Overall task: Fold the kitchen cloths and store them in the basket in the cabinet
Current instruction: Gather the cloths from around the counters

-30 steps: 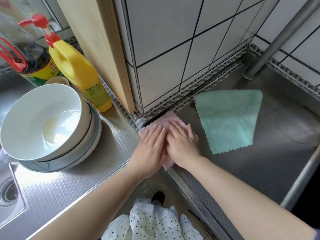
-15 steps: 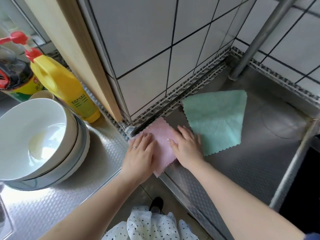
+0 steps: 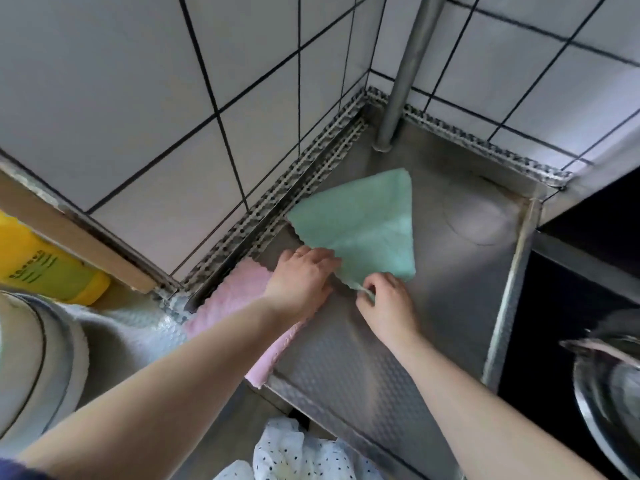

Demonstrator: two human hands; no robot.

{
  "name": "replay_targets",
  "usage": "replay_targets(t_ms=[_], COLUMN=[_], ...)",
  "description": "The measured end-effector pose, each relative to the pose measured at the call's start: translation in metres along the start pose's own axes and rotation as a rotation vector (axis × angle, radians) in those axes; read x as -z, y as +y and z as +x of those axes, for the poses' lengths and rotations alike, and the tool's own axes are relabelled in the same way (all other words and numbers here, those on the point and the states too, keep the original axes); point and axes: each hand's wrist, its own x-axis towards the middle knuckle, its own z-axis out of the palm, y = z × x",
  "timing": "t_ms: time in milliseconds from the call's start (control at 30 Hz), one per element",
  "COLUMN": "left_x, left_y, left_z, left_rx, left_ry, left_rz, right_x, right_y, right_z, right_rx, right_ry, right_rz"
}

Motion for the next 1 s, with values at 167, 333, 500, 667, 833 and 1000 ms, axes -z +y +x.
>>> replay_targets(t_ms=[167,333,500,667,833,1000], left_x=[-0.006,0.015,0.052,0.104,0.173,0.221], left_y=[0.012,0.005,0.005,0.026,0.049,0.067], left_z=[0.017,0.043,0.069,0.106,0.131,0.118], left_rx=[-0.006,0.019,-0.048,-0.117,-0.179,-0.397], left_ry=[0.053,0.161,0.262,0.343,0.539,0.753], left_rz=[0.001,-0.027,-0.03,-0.125,-0.15,-0.167], right_x=[0.055,0.109,0.149,0.186,0.239,0.272], right_y=[0.002,0.026,0.059,0.063,0.058,0.049], right_z=[-0.005,-0.005,0.008,0.041,0.06,0.046], right_rx=[0.113,0.059,-0.088,-0.169,0.006,0.092], right_ry=[0.1,0.153,0.144,0.217,0.398,0.566], right_rz=[0.051,-0.021,0.008,0.296,0.165,0.116])
